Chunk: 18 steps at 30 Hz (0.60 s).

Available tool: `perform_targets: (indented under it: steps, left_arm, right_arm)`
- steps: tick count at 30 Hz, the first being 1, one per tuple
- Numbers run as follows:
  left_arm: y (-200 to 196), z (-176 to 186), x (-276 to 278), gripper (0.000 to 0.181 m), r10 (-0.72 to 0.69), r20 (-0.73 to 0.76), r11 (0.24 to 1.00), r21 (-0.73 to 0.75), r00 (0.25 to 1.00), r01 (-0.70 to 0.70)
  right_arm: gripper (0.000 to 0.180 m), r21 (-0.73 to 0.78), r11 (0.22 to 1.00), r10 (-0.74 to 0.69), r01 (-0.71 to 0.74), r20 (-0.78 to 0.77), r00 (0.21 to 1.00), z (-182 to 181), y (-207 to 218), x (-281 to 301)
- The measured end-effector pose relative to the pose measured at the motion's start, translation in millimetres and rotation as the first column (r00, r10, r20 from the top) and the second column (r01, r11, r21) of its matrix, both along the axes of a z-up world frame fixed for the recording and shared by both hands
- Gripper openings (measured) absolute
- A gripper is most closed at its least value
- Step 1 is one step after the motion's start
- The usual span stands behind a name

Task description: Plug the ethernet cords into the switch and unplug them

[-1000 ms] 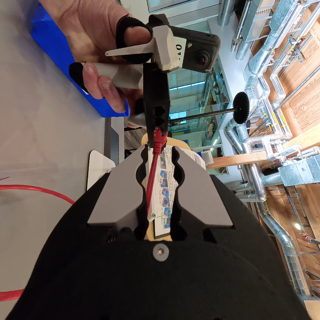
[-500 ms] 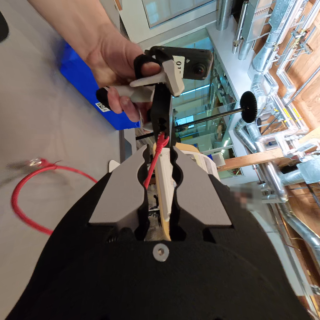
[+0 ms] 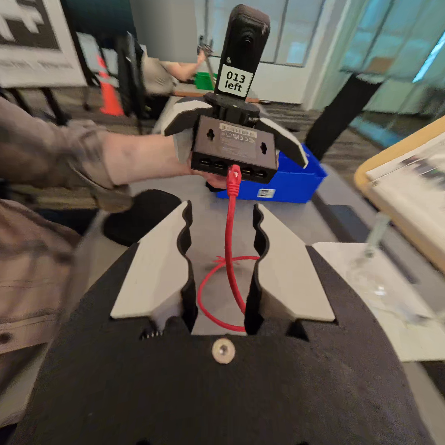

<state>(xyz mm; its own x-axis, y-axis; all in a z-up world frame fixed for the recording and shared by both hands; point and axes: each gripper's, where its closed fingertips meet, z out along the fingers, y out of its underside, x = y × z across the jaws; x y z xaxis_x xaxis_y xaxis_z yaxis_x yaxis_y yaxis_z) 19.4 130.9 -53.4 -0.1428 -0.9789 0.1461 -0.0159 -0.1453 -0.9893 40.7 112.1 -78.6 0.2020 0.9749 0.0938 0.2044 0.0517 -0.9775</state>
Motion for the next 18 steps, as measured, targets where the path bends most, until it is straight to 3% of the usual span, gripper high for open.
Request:
perform_targets:
  steps: [3, 9, 13, 16, 18]
  left_arm:
    - [-3.9, 0.3, 2.4, 0.131, -0.018, -0.007, 1.0, 0.019, 1.0, 0.018]
    - [-17.7, 1.6, 7.6, 0.131, -0.072, -0.05, 0.992, 0.103, 0.996, 0.076]
    - [-28.5, 1.8, 11.8, 0.131, -0.097, -0.103, 0.977, 0.181, 0.99, 0.114]
    - [-35.7, -3.3, 16.2, 0.131, -0.122, -0.156, 0.964, 0.218, 0.98, 0.154]
    - [-38.6, -7.5, 19.4, 0.131, -0.129, -0.191, 0.955, 0.24, 0.973, 0.174]
  right_arm:
    - [0.047, -0.214, 0.963, 0.145, -0.165, -0.11, 0.983, 2.3, -1.4, -3.7]
    - [0.053, -0.499, 0.745, 0.31, -0.443, -0.329, 0.892, 11.7, 6.0, -14.2]
    - [0.055, -0.582, 0.636, 0.312, -0.507, -0.406, 0.859, 5.5, 18.1, -21.2]
    - [0.058, -0.59, 0.566, 0.379, -0.577, -0.435, 0.817, 3.7, 4.6, -33.1]
    - [0.05, -0.56, 0.536, 0.43, -0.632, -0.464, 0.775, 8.1, -6.4, -38.7]
